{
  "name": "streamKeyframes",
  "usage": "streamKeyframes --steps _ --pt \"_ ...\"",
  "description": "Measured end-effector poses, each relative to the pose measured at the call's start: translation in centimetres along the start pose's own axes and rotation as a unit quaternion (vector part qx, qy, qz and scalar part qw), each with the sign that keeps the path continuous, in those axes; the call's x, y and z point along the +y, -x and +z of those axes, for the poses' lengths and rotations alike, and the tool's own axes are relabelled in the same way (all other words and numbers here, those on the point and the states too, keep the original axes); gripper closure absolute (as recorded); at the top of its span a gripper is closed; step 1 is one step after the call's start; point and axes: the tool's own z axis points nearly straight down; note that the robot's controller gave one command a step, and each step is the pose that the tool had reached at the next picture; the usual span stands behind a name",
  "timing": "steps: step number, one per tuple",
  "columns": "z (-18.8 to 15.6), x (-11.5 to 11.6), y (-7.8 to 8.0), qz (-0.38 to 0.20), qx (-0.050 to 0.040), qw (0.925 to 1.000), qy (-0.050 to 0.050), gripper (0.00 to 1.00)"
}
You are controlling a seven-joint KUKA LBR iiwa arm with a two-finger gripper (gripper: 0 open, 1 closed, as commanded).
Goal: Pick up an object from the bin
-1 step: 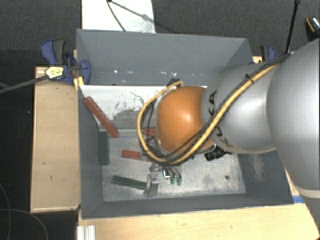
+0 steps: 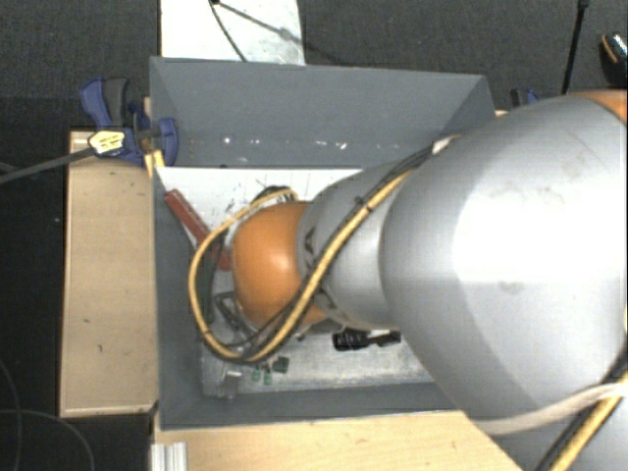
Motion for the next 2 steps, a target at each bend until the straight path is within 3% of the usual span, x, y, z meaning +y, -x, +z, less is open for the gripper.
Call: streamKeyframes --steps 1,2 --pt "-3.1 -1.7 0.4 0.120 -0.0020 0.9928 0.000 0.00" --pt "-5.6 -2.1 0.2 0.094 -0.0032 0.9956 0.001 0.00"
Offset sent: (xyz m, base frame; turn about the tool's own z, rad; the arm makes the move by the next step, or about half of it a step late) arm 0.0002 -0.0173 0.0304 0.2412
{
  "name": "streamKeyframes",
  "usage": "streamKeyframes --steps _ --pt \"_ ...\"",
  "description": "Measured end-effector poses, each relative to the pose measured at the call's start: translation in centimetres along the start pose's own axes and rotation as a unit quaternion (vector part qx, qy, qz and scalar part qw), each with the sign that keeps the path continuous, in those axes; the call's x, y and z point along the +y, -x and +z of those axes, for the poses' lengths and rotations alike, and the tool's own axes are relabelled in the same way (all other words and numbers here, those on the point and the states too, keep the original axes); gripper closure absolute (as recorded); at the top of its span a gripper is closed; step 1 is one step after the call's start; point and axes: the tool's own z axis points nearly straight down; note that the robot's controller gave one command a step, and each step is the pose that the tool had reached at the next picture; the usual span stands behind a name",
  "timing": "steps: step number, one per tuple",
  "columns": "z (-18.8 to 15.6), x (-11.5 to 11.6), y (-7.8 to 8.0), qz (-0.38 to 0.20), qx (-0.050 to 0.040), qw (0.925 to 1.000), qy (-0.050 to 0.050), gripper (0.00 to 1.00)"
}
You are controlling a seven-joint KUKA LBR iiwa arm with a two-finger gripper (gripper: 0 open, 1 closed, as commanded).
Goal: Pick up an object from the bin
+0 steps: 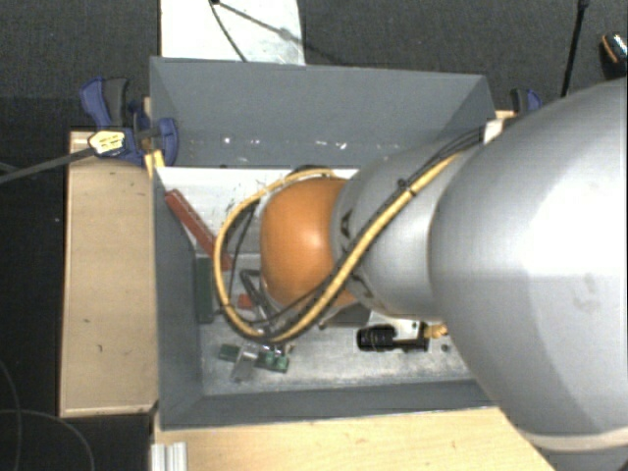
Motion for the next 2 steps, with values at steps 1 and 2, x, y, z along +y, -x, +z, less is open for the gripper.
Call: streamKeyframes --steps 1,2 --pt "5.75 2.16 -1.03 0.112 0.0041 0.9937 -0.004 0.00" --pt "5.74 2.12 -1.03 0.112 0.0041 0.9937 -0.004 0.00"
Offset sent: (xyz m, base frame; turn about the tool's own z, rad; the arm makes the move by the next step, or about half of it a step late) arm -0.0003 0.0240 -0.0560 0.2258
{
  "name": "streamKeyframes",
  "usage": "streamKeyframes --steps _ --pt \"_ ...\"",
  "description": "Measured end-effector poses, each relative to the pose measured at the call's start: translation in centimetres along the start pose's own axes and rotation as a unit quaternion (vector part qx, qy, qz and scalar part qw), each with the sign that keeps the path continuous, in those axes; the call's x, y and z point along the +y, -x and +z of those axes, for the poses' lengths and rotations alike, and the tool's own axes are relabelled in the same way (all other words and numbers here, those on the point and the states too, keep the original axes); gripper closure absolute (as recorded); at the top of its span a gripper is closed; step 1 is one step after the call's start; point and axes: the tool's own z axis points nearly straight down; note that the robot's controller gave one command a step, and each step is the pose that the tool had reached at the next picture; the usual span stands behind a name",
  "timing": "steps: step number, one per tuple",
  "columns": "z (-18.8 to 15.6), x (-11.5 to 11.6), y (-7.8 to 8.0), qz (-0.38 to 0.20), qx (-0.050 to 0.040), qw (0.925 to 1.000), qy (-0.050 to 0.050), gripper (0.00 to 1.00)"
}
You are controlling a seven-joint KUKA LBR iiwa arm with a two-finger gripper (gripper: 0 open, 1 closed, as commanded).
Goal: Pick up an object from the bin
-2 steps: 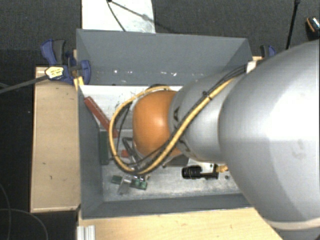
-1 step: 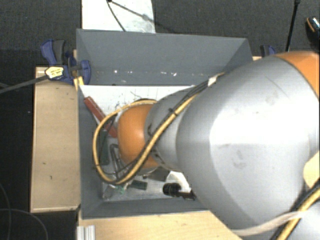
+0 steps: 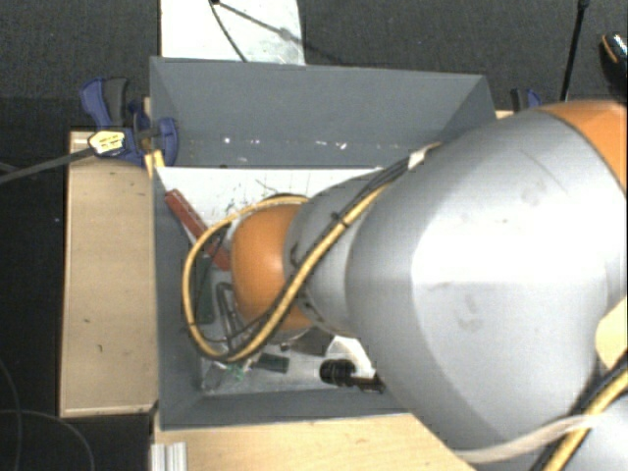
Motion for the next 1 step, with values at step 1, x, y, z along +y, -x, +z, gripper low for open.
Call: streamKeyframes --steps 1 --pt "0.01 0.01 -0.02 0.001 0.0003 1.0000 0.000 1.00"
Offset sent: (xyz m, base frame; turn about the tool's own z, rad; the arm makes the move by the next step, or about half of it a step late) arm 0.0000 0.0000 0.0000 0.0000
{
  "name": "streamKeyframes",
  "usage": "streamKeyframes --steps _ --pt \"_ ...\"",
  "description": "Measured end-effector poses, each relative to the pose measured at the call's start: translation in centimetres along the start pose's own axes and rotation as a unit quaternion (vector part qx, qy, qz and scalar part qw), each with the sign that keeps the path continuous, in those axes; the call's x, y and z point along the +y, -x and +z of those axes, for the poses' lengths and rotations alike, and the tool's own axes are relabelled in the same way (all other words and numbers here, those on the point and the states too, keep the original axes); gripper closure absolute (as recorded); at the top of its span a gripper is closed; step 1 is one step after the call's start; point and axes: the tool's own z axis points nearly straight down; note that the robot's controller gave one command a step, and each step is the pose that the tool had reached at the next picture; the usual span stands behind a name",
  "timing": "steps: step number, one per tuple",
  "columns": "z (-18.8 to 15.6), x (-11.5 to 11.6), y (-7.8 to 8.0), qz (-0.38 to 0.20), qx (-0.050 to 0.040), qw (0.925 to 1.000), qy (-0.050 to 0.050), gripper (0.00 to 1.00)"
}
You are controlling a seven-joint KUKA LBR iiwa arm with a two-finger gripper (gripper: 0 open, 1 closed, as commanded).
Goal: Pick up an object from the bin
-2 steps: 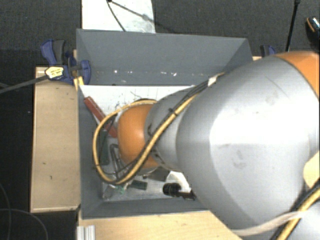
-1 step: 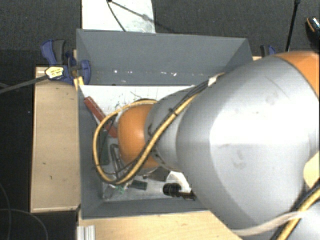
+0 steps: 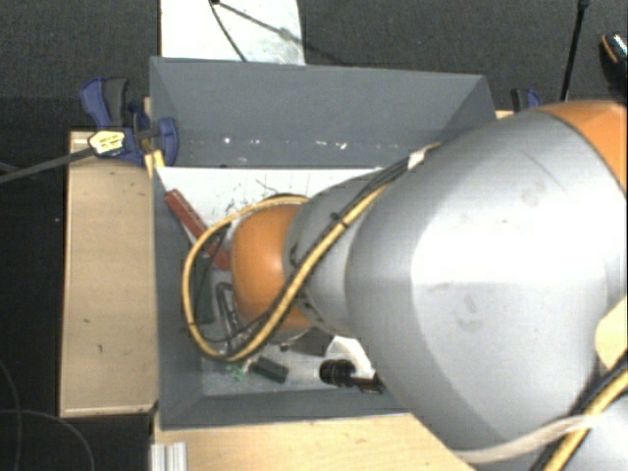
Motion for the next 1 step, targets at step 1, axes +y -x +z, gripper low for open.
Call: streamKeyframes --steps 1 --pt "-0.27 0.00 0.03 0.001 -0.0009 1.0000 0.001 1.00"
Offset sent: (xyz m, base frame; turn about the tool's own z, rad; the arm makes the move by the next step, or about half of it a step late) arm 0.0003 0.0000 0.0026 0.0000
